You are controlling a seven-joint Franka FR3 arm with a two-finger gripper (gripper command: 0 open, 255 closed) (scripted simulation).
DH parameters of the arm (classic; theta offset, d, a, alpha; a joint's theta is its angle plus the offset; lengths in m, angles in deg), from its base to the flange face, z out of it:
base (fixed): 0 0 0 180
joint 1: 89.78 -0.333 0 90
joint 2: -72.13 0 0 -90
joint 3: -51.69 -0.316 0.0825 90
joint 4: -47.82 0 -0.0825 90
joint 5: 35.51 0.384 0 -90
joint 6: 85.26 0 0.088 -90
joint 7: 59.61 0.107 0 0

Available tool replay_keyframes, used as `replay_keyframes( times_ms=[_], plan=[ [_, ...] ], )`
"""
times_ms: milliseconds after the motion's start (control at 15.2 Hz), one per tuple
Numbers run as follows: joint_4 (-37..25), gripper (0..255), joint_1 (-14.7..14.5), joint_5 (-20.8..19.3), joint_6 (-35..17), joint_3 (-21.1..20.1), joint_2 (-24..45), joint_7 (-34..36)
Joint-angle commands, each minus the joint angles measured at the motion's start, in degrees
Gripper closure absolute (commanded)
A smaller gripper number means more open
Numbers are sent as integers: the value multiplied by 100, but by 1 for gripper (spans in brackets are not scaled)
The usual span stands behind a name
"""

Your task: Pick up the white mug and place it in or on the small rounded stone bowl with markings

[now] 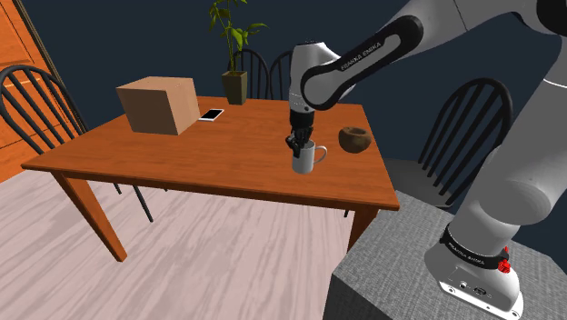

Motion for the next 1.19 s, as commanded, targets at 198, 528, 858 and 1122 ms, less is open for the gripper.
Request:
replay_keyframes(
  times_ms=[198,528,858,1122],
  plan=[
    [-199,255,-1,48,384,7,-185,-39],
    [-428,255,-1,85,771,18,-347,-71],
    [-686,255,0,111,1156,29,-477,-96],
    [-913,255,1,126,1464,37,-558,-112]
  ],
)
